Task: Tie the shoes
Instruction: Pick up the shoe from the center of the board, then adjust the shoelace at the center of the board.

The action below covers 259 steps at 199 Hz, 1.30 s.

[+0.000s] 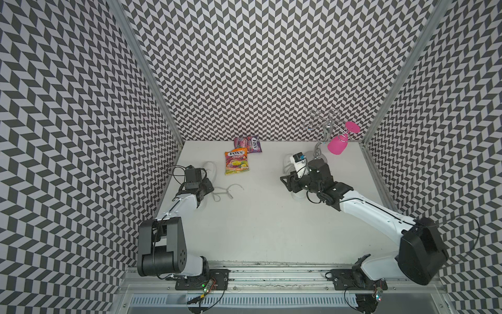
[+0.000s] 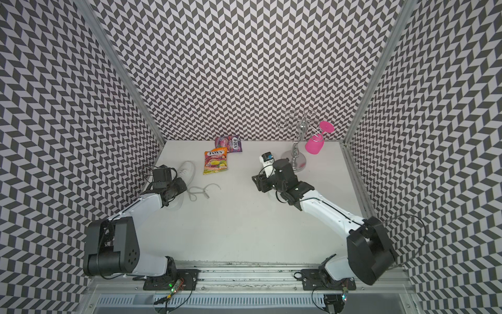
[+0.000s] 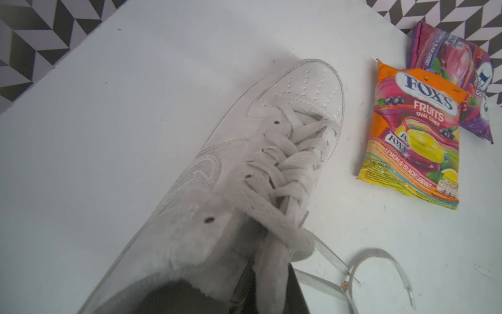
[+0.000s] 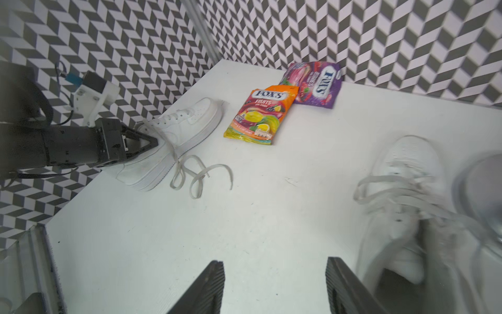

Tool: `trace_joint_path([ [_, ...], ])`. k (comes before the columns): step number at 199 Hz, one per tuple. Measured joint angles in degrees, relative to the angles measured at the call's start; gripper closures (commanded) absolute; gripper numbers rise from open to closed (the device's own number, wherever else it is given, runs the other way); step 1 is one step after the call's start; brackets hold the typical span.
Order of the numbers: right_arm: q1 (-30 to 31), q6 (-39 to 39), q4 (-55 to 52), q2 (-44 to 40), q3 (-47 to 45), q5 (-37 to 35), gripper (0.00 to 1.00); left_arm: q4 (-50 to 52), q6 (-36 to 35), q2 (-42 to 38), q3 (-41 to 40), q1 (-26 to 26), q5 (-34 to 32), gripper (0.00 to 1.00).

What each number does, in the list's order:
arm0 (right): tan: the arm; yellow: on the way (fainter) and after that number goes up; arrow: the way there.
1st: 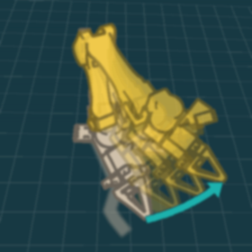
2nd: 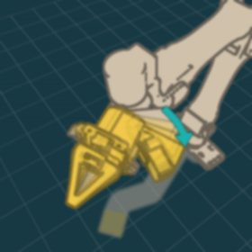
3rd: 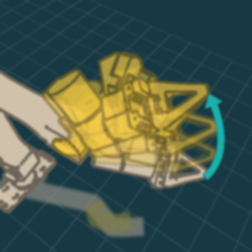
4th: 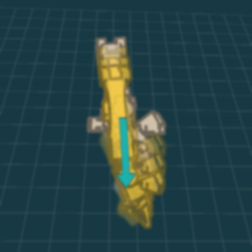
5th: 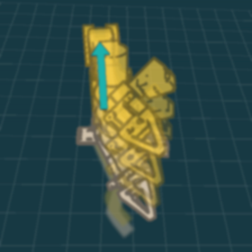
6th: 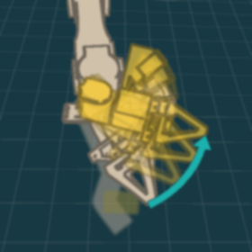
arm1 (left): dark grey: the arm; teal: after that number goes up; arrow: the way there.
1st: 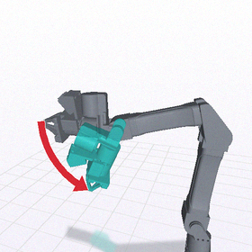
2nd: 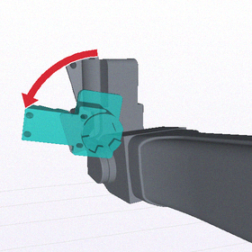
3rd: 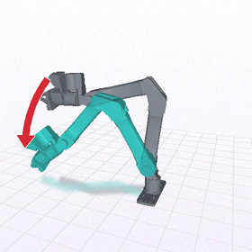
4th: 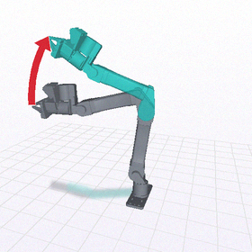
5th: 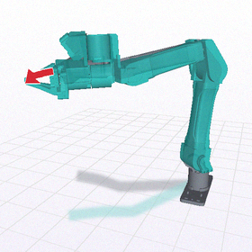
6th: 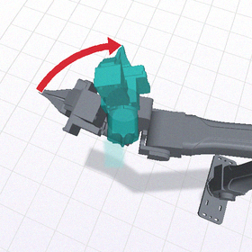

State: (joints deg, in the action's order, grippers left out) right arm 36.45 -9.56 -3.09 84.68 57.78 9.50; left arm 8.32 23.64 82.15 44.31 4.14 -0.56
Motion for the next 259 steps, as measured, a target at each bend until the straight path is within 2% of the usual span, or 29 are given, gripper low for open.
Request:
trace_joint_path([
  [38,8.9,-2.2,4.5,15.2,6.3,-1.8,0.36,0.4,2.0,-6.0,-4.7,-2.7,1.5,1.00],
  [70,13.5,-2.7,7.1,26.3,14.1,-3.7,0.36,0.3,5.1,-11.4,-8.4,-3.0,3.0,1.00],
  [108,16.7,-2.1,8.9,35.4,22.5,-5.2,0.34,0.1,7.0,-12.2,-9.2,-3.7,4.1,1.00],
  [161,18.2,-0.3,7.0,48.6,36.5,-7.4,0.34,0.1,7.7,-12.2,-9.2,-4.2,4.6,1.00],
  [182,18.2,0.3,5.3,52.3,40.2,-9.0,0.44,0.1,7.8,-12.2,-9.2,-4.3,4.7,1.00],
  [198,18.2,0.7,4.9,53.7,41.7,-10.2,0.59,0.2,8.0,-12.3,-9.2,-4.5,4.8,1.00],
  [221,18.2,0.9,4.2,53.7,41.9,-11.8,0.90,0.5,8.2,-12.5,-9.2,-5.3,4.8,1.00],
  [232,18.2,1.0,4.0,53.6,41.7,-12.3,1.00,0.8,8.3,-12.7,-9.2,-5.7,4.9,1.00],
  [259,18.1,2.2,2.9,48.5,36.0,-14.4,1.00,2.5,9.2,-13.9,-8.7,-7.8,5.0,1.00],
])
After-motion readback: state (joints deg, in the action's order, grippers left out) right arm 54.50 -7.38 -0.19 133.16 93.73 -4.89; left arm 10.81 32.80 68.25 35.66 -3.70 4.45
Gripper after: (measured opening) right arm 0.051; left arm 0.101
